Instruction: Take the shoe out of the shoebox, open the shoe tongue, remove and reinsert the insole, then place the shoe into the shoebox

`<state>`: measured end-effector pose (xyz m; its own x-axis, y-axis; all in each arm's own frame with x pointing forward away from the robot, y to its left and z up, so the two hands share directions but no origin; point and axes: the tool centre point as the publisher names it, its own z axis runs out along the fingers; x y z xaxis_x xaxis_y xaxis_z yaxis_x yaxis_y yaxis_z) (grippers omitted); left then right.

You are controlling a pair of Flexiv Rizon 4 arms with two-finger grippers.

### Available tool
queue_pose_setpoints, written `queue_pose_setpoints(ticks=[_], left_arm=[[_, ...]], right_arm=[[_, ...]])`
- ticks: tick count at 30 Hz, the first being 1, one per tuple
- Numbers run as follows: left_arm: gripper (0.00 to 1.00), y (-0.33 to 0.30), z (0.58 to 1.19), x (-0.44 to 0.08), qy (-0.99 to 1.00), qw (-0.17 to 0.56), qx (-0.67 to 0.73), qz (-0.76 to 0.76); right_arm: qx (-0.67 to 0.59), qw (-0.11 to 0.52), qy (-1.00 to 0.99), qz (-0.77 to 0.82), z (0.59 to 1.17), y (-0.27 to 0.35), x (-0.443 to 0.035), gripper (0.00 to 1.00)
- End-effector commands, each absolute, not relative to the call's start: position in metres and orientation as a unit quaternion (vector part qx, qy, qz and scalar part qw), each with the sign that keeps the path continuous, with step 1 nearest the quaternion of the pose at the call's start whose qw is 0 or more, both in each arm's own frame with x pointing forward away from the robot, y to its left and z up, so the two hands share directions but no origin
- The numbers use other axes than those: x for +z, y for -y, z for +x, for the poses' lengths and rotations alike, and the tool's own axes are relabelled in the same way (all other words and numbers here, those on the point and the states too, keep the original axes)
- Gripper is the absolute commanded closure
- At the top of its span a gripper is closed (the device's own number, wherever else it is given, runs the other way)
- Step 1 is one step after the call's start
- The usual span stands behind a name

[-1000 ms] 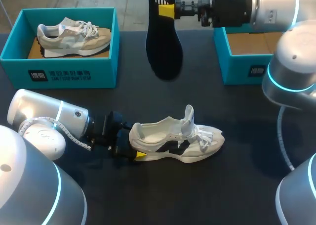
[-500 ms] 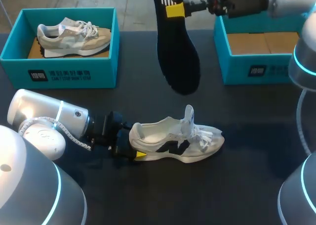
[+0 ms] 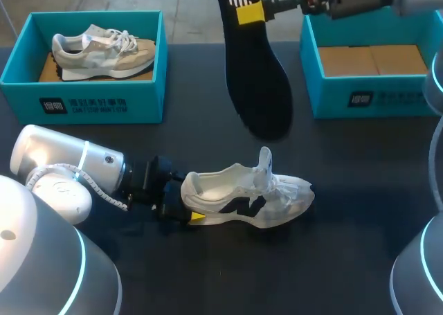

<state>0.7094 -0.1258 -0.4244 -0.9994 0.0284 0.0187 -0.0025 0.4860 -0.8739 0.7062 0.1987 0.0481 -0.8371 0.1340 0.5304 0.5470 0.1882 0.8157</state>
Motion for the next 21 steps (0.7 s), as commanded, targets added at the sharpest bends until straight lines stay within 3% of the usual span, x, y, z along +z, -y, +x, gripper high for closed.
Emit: queue_pose_setpoints(ticks=[1,21], left_arm=[[1.00,0.126,0.709,-0.426,0.863,0.015,0.505,-0.007],[1.00,0.126,0.709,-0.426,0.863,0.015,0.505,-0.007]], right_arm=[[-0.613,0.171,0.728,-0.255,0.681,-0.191,0.044,1.00],[-0.591,0.230,0.708,-0.311,0.649,-0.189,0.037,1.00]])
